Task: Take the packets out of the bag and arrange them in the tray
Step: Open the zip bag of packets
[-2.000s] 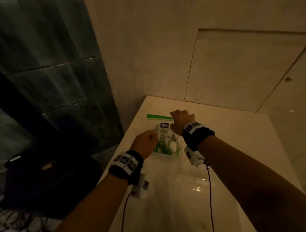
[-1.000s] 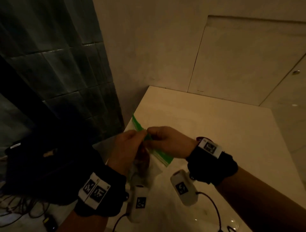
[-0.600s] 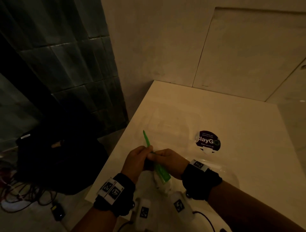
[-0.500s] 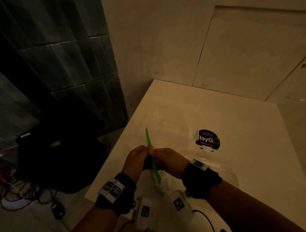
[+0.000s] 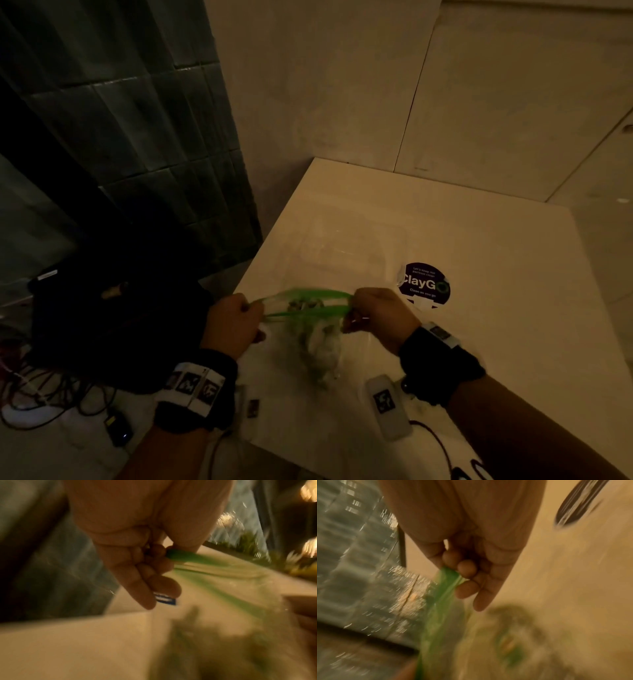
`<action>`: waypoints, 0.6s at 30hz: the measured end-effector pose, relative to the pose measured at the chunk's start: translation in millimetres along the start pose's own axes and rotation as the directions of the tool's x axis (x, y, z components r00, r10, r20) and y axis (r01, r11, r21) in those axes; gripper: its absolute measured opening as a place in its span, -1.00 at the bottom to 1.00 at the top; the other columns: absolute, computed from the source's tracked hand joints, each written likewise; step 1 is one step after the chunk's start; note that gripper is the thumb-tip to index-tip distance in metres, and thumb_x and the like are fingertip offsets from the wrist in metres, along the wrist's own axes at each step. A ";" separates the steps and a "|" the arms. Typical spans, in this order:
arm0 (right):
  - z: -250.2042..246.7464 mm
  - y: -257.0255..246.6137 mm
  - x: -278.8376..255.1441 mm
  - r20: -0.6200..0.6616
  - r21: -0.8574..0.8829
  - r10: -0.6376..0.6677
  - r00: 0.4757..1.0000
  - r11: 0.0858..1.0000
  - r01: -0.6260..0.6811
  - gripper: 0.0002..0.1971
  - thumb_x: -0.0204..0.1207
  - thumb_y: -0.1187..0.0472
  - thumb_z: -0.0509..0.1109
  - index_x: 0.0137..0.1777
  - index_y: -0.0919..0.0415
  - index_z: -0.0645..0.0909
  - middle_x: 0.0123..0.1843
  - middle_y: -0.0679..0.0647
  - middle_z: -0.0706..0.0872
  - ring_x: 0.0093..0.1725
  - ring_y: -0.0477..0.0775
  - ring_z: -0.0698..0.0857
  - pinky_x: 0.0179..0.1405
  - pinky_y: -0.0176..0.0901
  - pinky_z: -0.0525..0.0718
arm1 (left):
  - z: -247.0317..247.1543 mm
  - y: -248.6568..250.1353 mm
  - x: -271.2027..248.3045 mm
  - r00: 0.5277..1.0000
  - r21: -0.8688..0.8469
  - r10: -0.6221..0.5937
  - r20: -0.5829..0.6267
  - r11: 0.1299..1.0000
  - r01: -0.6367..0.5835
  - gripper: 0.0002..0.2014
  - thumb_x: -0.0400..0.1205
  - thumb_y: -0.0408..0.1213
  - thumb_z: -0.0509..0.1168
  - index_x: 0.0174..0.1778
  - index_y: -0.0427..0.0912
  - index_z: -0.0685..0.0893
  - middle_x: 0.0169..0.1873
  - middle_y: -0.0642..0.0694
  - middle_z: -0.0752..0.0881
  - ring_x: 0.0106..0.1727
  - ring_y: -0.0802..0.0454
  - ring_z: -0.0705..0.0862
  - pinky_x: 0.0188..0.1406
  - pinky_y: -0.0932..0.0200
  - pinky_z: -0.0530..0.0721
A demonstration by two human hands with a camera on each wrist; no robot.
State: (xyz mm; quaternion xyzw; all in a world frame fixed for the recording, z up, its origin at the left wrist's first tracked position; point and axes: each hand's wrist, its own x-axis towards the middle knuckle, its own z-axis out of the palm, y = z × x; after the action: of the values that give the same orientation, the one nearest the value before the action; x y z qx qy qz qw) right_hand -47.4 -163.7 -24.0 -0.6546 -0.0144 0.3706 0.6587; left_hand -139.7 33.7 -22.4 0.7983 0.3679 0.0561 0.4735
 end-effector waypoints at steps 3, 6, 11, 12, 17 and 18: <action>-9.1 2.5 -0.6 0.003 -0.246 0.052 0.999 0.968 -0.049 -0.78 0.58 0.37 0.27 -0.15 0.58 0.62 -0.27 0.36 0.67 -0.33 0.14 0.72 -0.04 0.17 0.77 | -7.2 -4.9 -4.6 0.998 0.083 0.035 0.054 0.996 -0.039 -0.75 0.58 -0.37 0.30 -0.39 -0.37 0.48 -0.35 -0.56 0.62 -0.49 -0.16 0.73 -0.34 -0.07 0.76; 4.2 -1.0 -1.6 0.034 -0.374 0.076 0.997 0.925 -0.058 -0.85 0.53 0.27 0.39 -0.02 0.32 0.49 -0.10 0.28 0.68 -0.17 0.21 0.76 -0.19 0.14 0.80 | 2.2 -1.3 -12.4 0.990 0.058 0.085 0.113 0.994 -0.092 -0.70 0.53 -0.40 0.36 -0.40 -0.26 0.36 -0.35 -0.50 0.58 -0.49 -0.10 0.73 -0.32 -0.18 0.77; 26.7 -12.5 6.3 -0.038 -0.348 -0.066 0.997 0.936 0.048 -0.87 0.58 0.09 0.36 0.05 0.11 0.59 -0.02 0.26 0.69 -0.10 0.27 0.72 -0.27 0.09 0.79 | 16.9 3.4 -12.0 0.984 -0.079 0.094 0.153 0.993 -0.083 -0.74 0.53 -0.38 0.40 -0.07 -0.13 0.41 -0.22 -0.18 0.60 -0.33 -0.12 0.72 -0.53 0.19 0.69; 28.6 -14.3 8.0 -0.041 -0.247 -0.057 0.998 0.968 0.045 -0.89 0.61 0.15 0.33 -0.06 0.17 0.62 -0.06 0.28 0.69 -0.13 0.24 0.70 -0.22 0.14 0.77 | 18.3 4.6 -10.9 0.986 -0.134 0.071 0.153 0.990 -0.050 -0.77 0.55 -0.38 0.38 -0.08 -0.10 0.43 -0.18 -0.21 0.63 -0.29 -0.14 0.73 -0.52 0.18 0.70; 27.1 -25.7 5.4 0.052 0.265 0.111 0.992 0.956 -0.121 -0.86 0.61 0.29 0.31 -0.14 0.36 0.57 -0.18 0.30 0.68 -0.09 0.31 0.72 -0.10 0.18 0.73 | 17.2 2.1 -8.4 0.992 -0.331 -0.077 0.099 0.938 0.106 -0.84 0.56 -0.51 0.31 -0.28 -0.28 0.48 -0.31 -0.32 0.67 -0.27 -0.26 0.70 -0.32 -0.07 0.76; 27.4 -26.1 5.3 0.037 0.202 0.133 0.990 0.970 -0.138 -0.81 0.55 0.20 0.41 -0.10 0.35 0.56 -0.17 0.28 0.69 -0.11 0.30 0.73 -0.16 0.15 0.75 | 17.0 2.0 -10.6 0.992 -0.374 -0.068 0.103 0.922 0.102 -0.83 0.55 -0.53 0.33 -0.31 -0.29 0.50 -0.32 -0.33 0.69 -0.26 -0.27 0.71 -0.29 -0.08 0.76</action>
State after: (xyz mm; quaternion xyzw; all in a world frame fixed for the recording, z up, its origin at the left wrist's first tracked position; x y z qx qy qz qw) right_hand -45.1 -134.2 0.2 -0.5788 0.0608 0.4216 0.6954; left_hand -138.9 14.1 -27.3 0.6769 0.3635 0.0702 0.6362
